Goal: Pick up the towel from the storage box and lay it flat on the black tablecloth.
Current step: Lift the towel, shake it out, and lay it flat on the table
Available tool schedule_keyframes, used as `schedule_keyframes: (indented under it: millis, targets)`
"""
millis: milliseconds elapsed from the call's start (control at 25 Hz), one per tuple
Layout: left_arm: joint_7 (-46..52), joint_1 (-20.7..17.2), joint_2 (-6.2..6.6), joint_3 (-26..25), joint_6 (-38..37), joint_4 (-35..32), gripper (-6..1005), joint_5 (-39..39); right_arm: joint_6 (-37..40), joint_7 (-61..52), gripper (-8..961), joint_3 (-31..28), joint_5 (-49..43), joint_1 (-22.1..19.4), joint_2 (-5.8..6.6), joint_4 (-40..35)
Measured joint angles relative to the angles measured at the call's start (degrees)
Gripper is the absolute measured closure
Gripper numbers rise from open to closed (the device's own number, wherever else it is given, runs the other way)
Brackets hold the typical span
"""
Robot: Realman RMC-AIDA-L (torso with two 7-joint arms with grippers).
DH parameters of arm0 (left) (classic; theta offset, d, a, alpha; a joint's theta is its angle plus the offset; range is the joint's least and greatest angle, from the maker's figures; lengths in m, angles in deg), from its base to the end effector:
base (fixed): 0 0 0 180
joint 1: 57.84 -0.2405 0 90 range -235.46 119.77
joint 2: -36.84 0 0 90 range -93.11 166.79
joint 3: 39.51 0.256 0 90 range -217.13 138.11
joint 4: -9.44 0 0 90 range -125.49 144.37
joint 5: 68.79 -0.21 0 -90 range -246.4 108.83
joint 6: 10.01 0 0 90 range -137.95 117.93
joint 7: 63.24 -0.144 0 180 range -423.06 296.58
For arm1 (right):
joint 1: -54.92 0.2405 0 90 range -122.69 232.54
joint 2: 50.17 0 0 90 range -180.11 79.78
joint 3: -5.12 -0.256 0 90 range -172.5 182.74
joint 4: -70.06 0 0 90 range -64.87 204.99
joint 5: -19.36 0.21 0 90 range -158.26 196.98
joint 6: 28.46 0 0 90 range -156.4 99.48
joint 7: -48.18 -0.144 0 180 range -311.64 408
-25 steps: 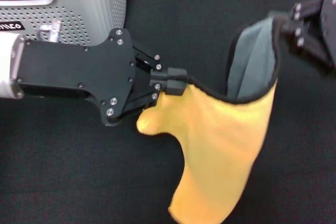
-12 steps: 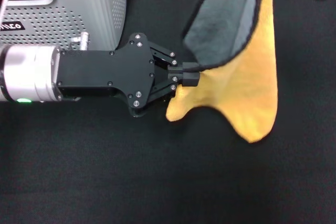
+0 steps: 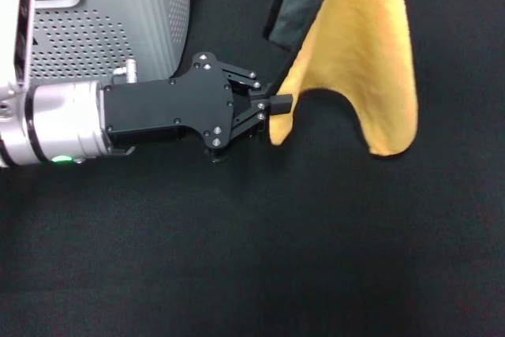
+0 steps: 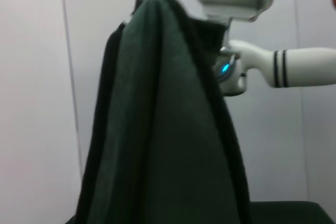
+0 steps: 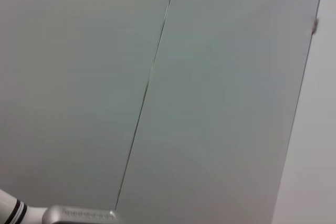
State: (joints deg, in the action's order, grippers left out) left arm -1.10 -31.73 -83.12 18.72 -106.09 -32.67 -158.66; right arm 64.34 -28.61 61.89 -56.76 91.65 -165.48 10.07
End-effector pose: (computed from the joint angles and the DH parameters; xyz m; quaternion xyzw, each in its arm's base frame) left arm -0.2056 0.3086 -0.0052 -0.9285 -0.0021 -0.3569 0.1030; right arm 0.0913 0.3650 0.0905 -0.8851 -0.1199 0.4254 0.1457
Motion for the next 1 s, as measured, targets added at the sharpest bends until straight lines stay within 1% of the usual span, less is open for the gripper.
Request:
schedule_keyframes:
  millis: [360,1000]
  targets:
    - [-2.83,1.43,0.00,0.14,4.13,5.58,938,0.29,-0.11,-0.29,936,-0.02,2.13,0.47,-0.08,-0.12]
    - [-4.62,2.02,0.00,0.25,6.57,8.76,941,0.13,-0.63,0.00,937,-0.18,5.07,0.11,-0.16,-0.22]
